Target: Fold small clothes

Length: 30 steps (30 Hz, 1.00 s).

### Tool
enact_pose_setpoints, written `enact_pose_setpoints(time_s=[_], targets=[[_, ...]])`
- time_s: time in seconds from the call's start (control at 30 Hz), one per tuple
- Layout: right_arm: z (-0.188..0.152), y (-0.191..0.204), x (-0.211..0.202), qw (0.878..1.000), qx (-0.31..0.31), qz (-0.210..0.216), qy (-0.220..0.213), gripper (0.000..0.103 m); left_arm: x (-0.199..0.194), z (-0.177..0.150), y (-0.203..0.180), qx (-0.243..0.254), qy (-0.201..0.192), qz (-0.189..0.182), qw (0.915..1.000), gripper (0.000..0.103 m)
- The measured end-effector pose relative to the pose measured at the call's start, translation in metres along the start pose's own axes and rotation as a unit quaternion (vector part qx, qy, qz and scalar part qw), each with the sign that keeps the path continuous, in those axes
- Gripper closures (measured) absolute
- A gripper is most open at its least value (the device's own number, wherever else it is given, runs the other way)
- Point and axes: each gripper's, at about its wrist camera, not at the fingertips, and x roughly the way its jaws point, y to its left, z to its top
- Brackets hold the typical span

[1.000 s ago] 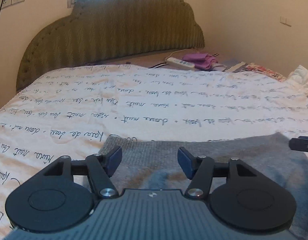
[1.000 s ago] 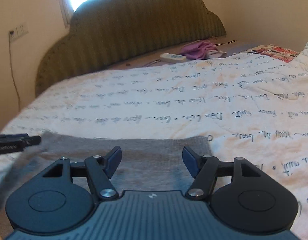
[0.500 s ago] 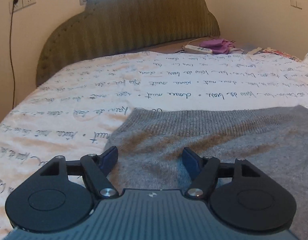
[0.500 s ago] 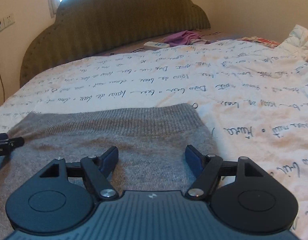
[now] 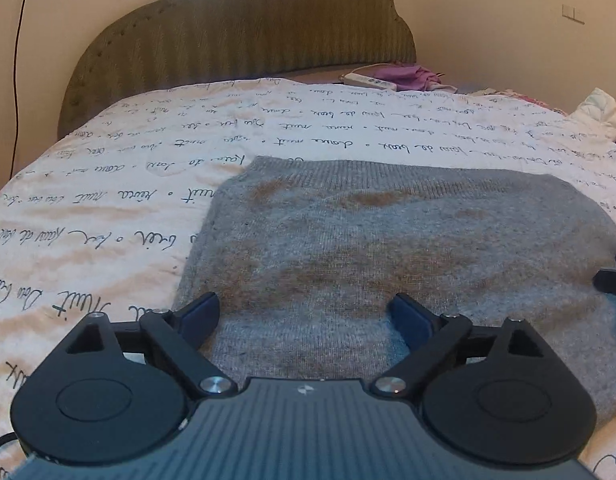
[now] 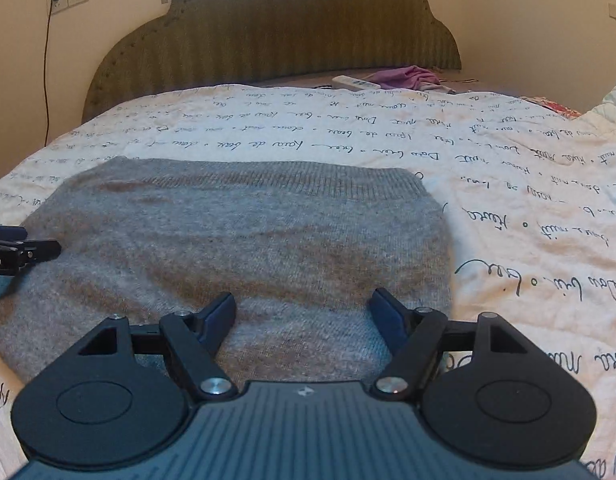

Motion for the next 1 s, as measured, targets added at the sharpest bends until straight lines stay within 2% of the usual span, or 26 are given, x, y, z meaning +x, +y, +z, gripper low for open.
enact_pose_setpoints(time_s=[0.03, 0.07, 0.17, 0.23, 0.27, 0.33, 0.37, 0.43, 0.57, 0.63, 0.73, 0.8, 0.87, 0.93, 1.0], targets=[[0.002, 0.003, -0.005, 1.000, 0.002, -0.013, 0.001, 0.028, -0.008, 0.002, -0.002, 0.005, -0.003, 0.007, 1.0000, 0.017], [0.004, 0.007, -0.014, 1.000, 0.003, -0.023, -0.006, 0.028, -0.021, 0.003, -0.005, 0.006, -0.010, 0.005, 0.9999, 0.025], [-0.003, 0.018, -0.041, 0.999, 0.014, 0.015, -0.024, 0.028, -0.050, -0.003, -0.012, -0.009, -0.019, -0.040, 0.9990, 0.021], [-0.013, 0.029, -0.044, 1.000, -0.009, 0.028, -0.006, 0.028, -0.055, -0.013, -0.024, 0.004, -0.005, -0.062, 0.9980, 0.021], [-0.021, 0.036, -0.042, 0.999, -0.034, 0.018, 0.006, 0.028, -0.053, -0.021, -0.029, 0.017, 0.006, -0.066, 0.9977, 0.020], [-0.037, 0.040, -0.037, 0.998, -0.066, -0.002, 0.019, 0.024, -0.040, -0.037, -0.029, 0.034, 0.029, -0.050, 0.9977, 0.020], [-0.041, 0.032, -0.039, 0.998, -0.054, 0.006, 0.015, 0.023, -0.039, -0.044, -0.024, 0.039, 0.013, -0.055, 0.9976, 0.020], [-0.045, 0.008, -0.040, 0.999, -0.015, 0.019, 0.021, 0.022, -0.038, -0.044, -0.016, 0.036, 0.011, -0.060, 0.9975, 0.020], [-0.038, 0.000, -0.044, 0.999, -0.019, 0.024, 0.037, 0.022, -0.049, -0.037, -0.018, 0.044, 0.012, -0.036, 0.9983, 0.020], [-0.034, 0.009, -0.056, 0.999, -0.026, 0.011, 0.027, 0.020, -0.068, -0.038, -0.014, 0.033, 0.000, -0.046, 0.9984, 0.021], [-0.036, 0.022, -0.073, 0.999, -0.035, 0.038, 0.012, 0.020, -0.081, -0.047, -0.004, 0.009, 0.012, -0.056, 0.9983, 0.018], [-0.042, 0.029, -0.070, 0.997, -0.044, 0.058, 0.026, 0.020, -0.071, -0.056, 0.005, -0.009, 0.040, -0.041, 0.9983, 0.017], [-0.054, 0.031, -0.057, 0.996, -0.057, 0.051, 0.051, 0.020, -0.070, -0.062, 0.013, -0.022, 0.028, -0.045, 0.9983, 0.018], [-0.063, 0.027, -0.057, 0.995, -0.071, 0.057, 0.033, 0.017, -0.072, -0.060, 0.015, -0.022, 0.031, -0.042, 0.9984, 0.019], [-0.057, 0.025, -0.060, 0.995, -0.063, 0.054, 0.046, 0.017, -0.082, -0.056, 0.021, -0.043, 0.032, -0.041, 0.9977, 0.023]])
